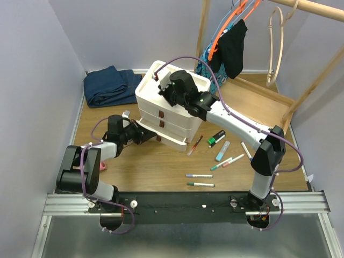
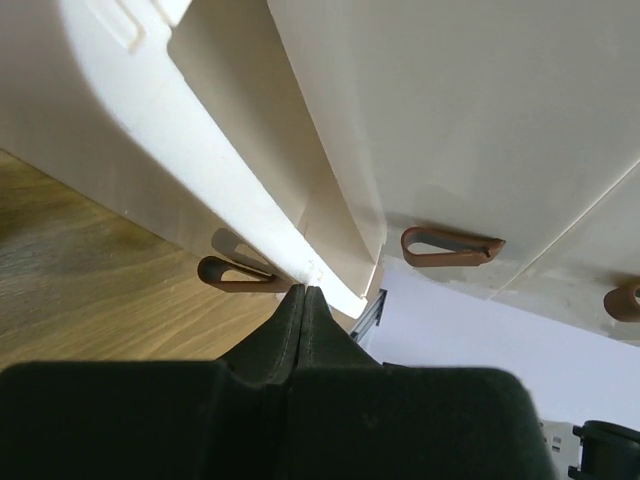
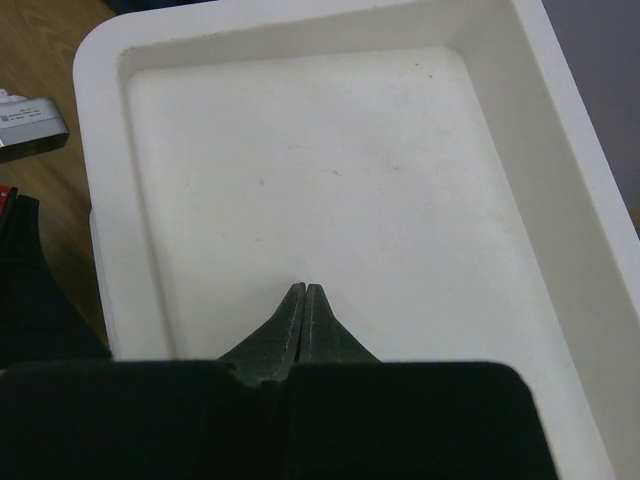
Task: Sort the stationery into containers
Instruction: Close the drawer in the storage box.
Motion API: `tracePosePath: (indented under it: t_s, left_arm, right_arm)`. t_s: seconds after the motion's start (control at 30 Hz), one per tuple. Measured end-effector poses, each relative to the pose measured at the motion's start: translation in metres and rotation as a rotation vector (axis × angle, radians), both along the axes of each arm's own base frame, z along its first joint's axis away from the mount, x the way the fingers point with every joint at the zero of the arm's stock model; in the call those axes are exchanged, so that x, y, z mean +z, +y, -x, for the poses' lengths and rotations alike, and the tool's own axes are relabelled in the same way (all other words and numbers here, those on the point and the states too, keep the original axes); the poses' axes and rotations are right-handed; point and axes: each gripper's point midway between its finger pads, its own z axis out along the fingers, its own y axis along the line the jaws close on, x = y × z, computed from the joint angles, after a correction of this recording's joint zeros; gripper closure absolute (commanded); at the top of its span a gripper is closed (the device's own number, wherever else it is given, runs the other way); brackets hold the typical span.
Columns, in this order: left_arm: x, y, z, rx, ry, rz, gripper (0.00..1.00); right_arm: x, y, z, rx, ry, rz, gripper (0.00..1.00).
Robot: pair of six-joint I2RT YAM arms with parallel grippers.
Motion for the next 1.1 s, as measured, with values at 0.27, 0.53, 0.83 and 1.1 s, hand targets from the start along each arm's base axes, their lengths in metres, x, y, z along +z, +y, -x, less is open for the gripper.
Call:
tracePosePath:
  t_s: [0.27,0.53,0.83,1.1]
  left_arm:
    - [0.000,-0.003,-0.012,0.002,-0.004,0.011,1.00]
    - [-0.002,-0.007,-0.029,0.003,-0.003,0.027,1.00]
    - [-0.002,-0.008,-0.035,0.002,-0.009,0.040,1.00]
    - [-0.001,-0.008,-0.036,0.001,-0.019,0.041,1.00]
  right_arm:
    - [-0.001,0.000,0.003,0.014,0.009,-0.020,0.99]
    - [-0.001,0.000,0.006,0.021,0.008,-0.027,0.99]
    - [-0.001,0.000,0.007,0.025,0.007,-0.030,0.99]
    - [-0.001,0.000,0.007,0.026,0.008,-0.031,0.99]
